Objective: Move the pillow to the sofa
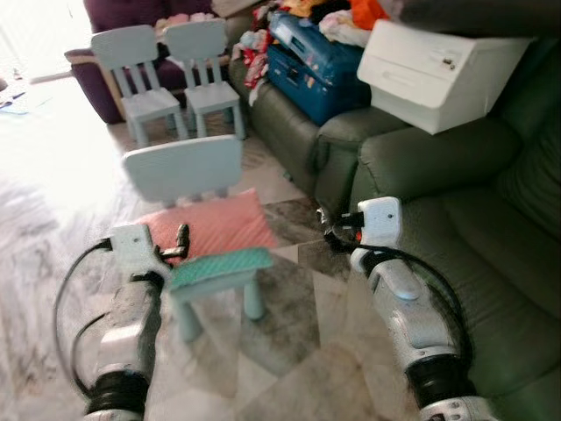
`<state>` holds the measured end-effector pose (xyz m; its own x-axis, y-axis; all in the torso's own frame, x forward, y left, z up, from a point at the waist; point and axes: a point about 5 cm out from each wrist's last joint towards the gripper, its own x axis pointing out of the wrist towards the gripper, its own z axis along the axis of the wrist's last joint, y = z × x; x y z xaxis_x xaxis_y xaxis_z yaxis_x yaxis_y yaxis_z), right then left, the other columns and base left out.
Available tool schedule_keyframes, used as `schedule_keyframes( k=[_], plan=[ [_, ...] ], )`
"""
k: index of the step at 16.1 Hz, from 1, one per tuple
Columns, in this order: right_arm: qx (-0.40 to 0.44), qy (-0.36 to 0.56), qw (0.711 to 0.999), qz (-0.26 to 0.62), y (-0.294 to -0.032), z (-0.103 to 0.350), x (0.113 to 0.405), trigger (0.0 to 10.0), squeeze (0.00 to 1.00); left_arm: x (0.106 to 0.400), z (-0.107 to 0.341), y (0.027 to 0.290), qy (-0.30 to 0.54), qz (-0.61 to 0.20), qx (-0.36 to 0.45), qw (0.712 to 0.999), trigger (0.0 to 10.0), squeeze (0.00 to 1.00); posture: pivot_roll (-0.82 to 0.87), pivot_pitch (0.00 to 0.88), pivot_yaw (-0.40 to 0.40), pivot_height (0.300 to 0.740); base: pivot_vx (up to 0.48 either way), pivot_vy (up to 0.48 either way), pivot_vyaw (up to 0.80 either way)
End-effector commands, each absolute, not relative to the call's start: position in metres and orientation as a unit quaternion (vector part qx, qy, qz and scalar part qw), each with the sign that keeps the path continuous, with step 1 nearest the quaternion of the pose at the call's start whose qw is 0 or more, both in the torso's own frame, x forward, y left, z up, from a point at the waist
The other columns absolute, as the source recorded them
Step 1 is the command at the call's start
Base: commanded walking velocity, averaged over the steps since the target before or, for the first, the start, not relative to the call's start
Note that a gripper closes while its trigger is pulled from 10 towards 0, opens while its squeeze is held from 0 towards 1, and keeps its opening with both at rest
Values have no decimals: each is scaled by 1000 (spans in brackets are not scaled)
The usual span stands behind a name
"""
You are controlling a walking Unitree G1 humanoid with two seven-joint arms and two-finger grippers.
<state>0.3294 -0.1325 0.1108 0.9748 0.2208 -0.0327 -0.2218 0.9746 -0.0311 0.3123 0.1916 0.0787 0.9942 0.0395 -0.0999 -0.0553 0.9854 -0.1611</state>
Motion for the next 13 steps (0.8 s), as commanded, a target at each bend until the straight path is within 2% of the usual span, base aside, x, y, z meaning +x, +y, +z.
schedule_keyframes(
  k=[1,4,8,12,13],
  plan=[
    [-15,0,993,117,-127,118,332,10000,0,313,82,200,43,32,-69,996,10000,0,-164,27,18,740,480,0,0],
    [-16,-1,993,119,-126,118,332,10000,0,312,82,201,45,45,-75,995,10000,0,-162,29,18,740,416,0,0],
    [-17,-2,993,118,-126,118,333,10000,0,312,79,201,54,62,-96,992,10000,0,-161,34,18,740,0,0,0],
    [-26,-5,992,120,-123,119,333,10000,0,311,77,208,77,87,-78,990,10000,0,-157,35,16,740,0,0,759],
    [-26,-5,992,120,-124,119,334,10000,0,312,79,208,73,70,-70,992,10000,0,-155,35,15,740,0,0,800]
  ],
)
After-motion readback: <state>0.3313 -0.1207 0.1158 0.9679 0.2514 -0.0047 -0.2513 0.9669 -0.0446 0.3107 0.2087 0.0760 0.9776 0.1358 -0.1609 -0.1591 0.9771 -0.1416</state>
